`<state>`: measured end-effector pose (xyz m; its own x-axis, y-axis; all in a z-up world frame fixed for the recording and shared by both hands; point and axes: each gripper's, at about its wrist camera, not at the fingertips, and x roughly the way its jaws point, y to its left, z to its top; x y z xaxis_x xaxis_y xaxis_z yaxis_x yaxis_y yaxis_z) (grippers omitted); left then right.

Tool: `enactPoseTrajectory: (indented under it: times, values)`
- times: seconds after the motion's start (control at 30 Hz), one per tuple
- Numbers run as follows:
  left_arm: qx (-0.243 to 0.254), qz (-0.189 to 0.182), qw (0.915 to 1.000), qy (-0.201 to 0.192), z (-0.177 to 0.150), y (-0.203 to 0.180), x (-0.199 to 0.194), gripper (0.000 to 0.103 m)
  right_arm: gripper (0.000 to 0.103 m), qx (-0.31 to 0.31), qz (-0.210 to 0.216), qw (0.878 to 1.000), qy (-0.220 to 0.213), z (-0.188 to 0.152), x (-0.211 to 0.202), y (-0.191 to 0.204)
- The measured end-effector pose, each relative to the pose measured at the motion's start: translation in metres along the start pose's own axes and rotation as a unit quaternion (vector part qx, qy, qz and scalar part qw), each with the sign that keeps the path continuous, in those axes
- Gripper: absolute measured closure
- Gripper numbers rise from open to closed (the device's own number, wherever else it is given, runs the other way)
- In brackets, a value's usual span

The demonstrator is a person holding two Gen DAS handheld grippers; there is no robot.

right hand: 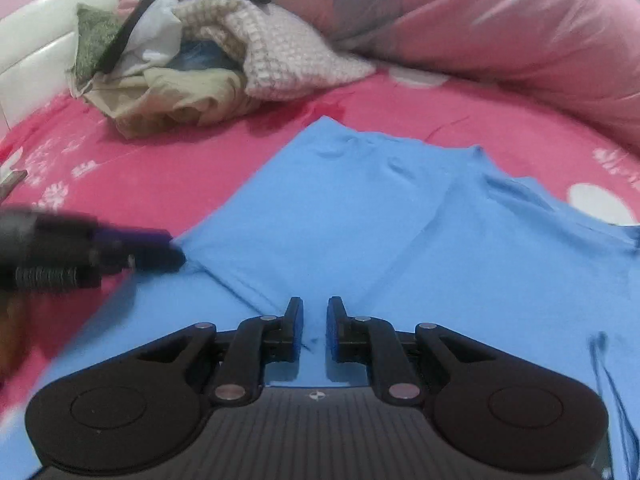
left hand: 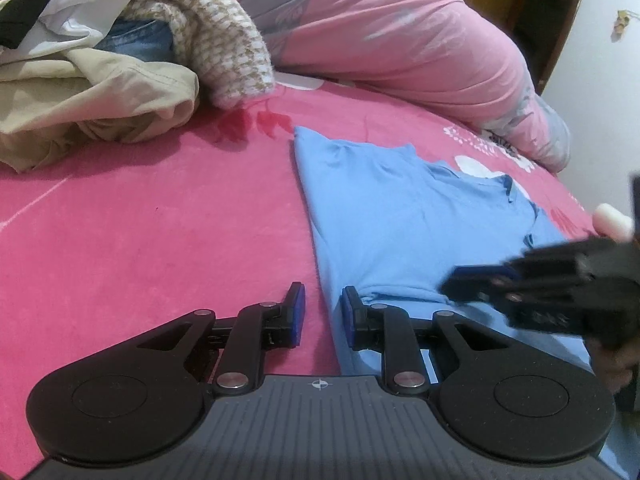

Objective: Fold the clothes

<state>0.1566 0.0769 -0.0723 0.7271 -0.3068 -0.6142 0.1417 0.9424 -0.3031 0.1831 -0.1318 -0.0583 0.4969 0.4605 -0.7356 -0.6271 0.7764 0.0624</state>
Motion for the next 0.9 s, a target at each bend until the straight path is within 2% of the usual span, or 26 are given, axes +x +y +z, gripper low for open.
enactPoseTrajectory:
  times: [0.13,0.33,0.43,0.57,0.7,0.8,0.87,0.9]
  values:
    - [-0.012,-0.005,0.9999,0.002,0.001,0.003,-0.001,0.082,0.089,0.079,-0.036,0.996,0.007,-0.009,-0.024,-0.021]
    - [-0.014,0.001,0.9999,-0.004,0.003,0.003,-0.003,0.081,0.089,0.16,-0.054,0.985,-0.041,-0.033,-0.076,-0.037]
    - [0.004,0.012,0.9999,-0.011,0.002,-0.002,-0.005,0.078,0.089,0.215,-0.081,0.972,-0.056,-0.06,-0.103,-0.045]
    - [0.041,0.038,0.9981,-0.026,-0.001,-0.014,-0.011,0.074,0.089,0.303,-0.109,0.944,-0.068,-0.109,-0.144,-0.052]
    - [0.077,0.074,0.9938,-0.031,-0.002,-0.03,-0.024,0.071,0.088,0.361,-0.143,0.918,-0.078,-0.156,-0.178,-0.045]
    - [0.099,0.098,0.9901,-0.015,-0.006,-0.05,-0.044,0.068,0.087,0.374,-0.153,0.91,-0.095,-0.183,-0.199,-0.034]
    - [0.111,0.11,0.9878,-0.005,-0.013,-0.067,-0.061,0.064,0.086,0.368,-0.163,0.91,-0.102,-0.193,-0.206,-0.028]
    - [0.116,0.115,0.9865,-0.001,-0.016,-0.076,-0.07,0.058,0.086,0.364,-0.168,0.91,-0.106,-0.197,-0.209,-0.025]
